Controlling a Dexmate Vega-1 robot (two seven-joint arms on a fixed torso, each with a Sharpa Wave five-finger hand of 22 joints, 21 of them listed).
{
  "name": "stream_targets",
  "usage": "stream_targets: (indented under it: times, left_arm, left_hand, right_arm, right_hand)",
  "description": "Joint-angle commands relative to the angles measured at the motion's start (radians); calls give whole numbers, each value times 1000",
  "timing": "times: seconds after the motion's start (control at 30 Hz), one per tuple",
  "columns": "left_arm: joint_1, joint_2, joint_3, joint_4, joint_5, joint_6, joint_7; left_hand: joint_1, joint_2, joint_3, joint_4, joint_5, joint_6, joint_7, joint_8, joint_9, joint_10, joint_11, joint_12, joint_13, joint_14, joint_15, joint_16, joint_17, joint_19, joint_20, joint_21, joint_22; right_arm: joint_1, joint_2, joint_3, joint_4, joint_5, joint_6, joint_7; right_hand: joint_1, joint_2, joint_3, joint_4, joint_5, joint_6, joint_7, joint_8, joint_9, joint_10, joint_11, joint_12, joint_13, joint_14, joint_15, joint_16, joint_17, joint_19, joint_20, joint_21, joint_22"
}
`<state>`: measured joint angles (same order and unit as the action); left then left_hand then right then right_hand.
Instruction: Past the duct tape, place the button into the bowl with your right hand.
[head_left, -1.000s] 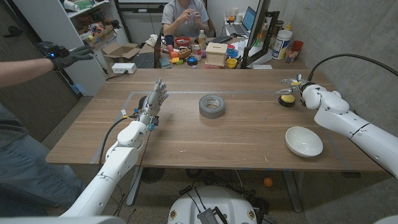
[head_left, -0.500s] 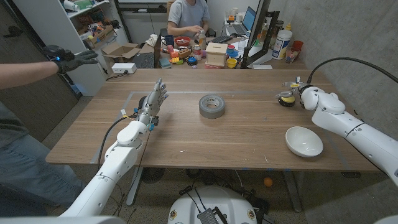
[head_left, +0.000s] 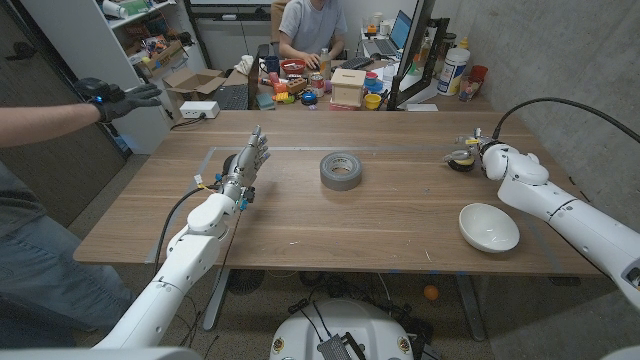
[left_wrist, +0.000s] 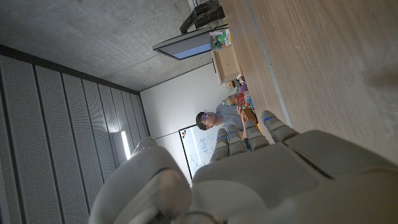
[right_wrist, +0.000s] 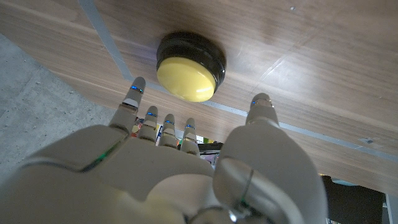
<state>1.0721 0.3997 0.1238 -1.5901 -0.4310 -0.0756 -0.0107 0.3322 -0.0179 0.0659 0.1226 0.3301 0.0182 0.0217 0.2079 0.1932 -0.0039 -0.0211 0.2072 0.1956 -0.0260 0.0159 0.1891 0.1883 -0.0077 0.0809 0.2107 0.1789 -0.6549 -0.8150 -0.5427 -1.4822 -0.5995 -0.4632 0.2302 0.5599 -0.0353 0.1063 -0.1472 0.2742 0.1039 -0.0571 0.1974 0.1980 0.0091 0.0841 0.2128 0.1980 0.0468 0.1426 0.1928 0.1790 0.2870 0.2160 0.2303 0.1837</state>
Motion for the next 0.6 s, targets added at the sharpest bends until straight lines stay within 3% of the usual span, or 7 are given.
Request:
stream_targets:
  times: [0.03, 0.6]
  left_arm:
    - [-2, -4, 1, -2, 7, 18, 4]
    - [-8, -14, 8, 2, 17, 27, 4]
  left_hand:
    - [5, 12, -5, 2, 5, 8, -1, 4, 1, 9, -5, 5, 3, 1, 11, 5, 3, -2, 9, -1, 6]
    - [5, 14, -9, 1, 5, 13, 0, 4, 1, 12, -4, 6, 3, 2, 12, 6, 3, -3, 10, -2, 6]
  right_arm:
    - [3, 17, -5, 43, 10, 8, -44]
    - [28, 32, -34, 98, 14, -5, -36]
  right_hand:
    - [6, -4, -3, -1, 7, 9, 0, 10, 2, 7, 0, 6, 2, 9, -3, 6, 5, 14, 2, 5, 5]
    - [17, 1, 0, 2, 15, 30, -6, 17, 3, 26, -5, 15, 2, 31, -16, 10, 6, 50, 0, 13, 6]
